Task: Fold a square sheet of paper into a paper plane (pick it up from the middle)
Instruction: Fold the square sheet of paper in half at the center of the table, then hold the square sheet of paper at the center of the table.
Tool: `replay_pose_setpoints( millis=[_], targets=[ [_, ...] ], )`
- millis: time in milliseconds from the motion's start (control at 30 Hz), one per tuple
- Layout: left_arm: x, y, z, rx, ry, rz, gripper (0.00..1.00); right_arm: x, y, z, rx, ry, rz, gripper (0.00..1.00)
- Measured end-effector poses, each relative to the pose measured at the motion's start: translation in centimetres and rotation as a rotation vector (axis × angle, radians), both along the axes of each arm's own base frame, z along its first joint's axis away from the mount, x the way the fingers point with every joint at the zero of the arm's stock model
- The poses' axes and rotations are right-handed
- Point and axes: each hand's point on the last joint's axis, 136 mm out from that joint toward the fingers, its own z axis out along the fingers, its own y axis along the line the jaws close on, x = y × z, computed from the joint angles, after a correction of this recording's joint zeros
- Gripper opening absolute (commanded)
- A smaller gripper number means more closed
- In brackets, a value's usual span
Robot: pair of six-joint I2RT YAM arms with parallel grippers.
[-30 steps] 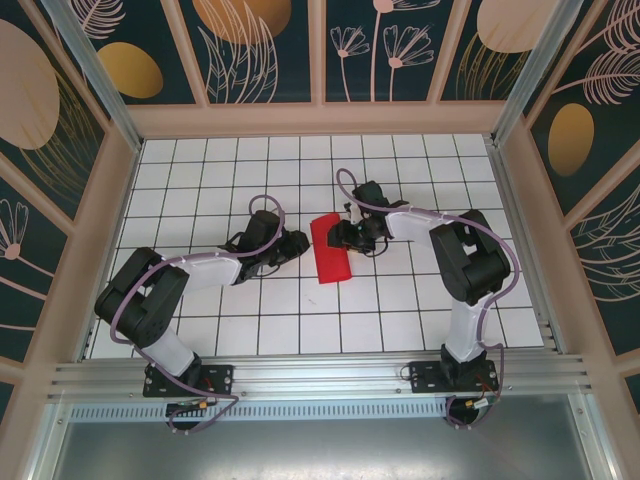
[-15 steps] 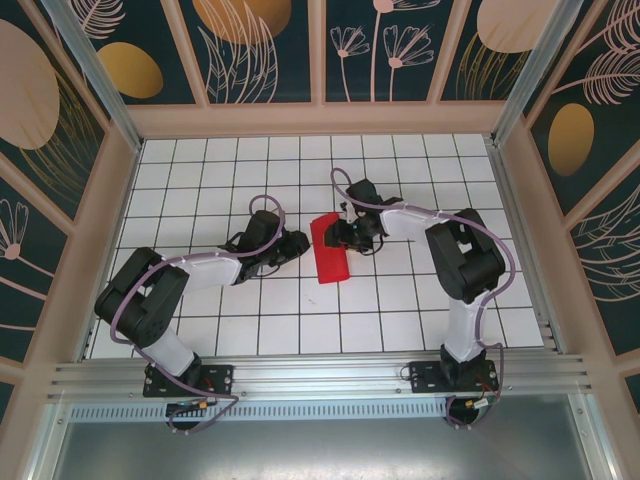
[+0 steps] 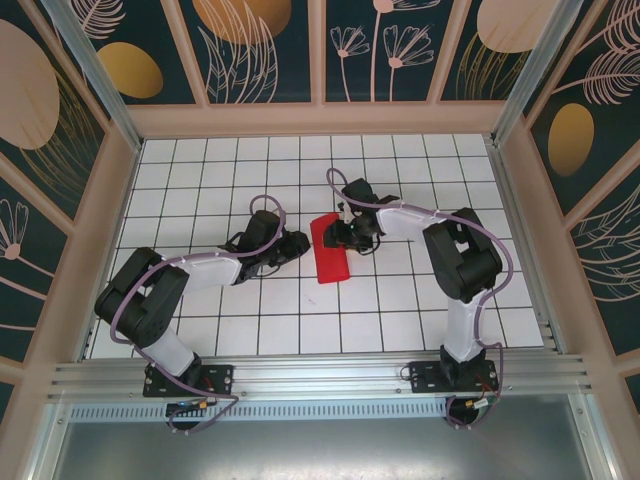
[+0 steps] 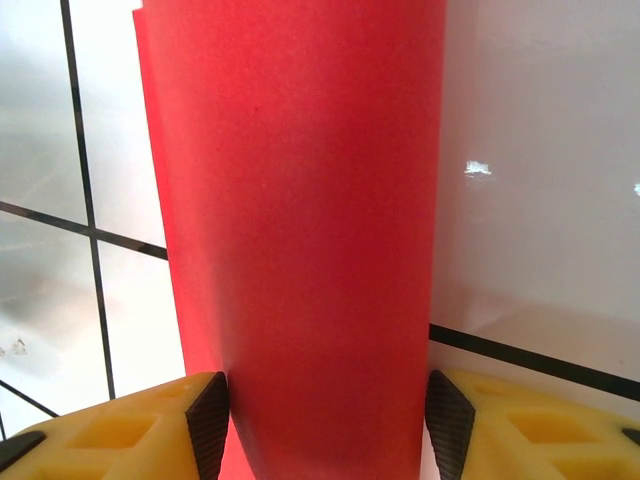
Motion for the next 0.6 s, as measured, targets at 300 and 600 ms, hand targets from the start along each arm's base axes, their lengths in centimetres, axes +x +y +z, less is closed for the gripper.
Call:
replay_pose_setpoints(
  millis=[300, 600],
  targets=[
    [0.0, 0.0, 0.0, 0.0, 0.0, 0.0, 0.33, -0.06, 0.04, -0.05, -0.01, -0.003, 0.036, 0.58],
    [-0.05, -0.07, -0.03, -0.003, 0.003, -0.004, 0.26, -0.03, -0.08, -0.16, -0.026, 0.005, 0.043, 0.57]
  ],
)
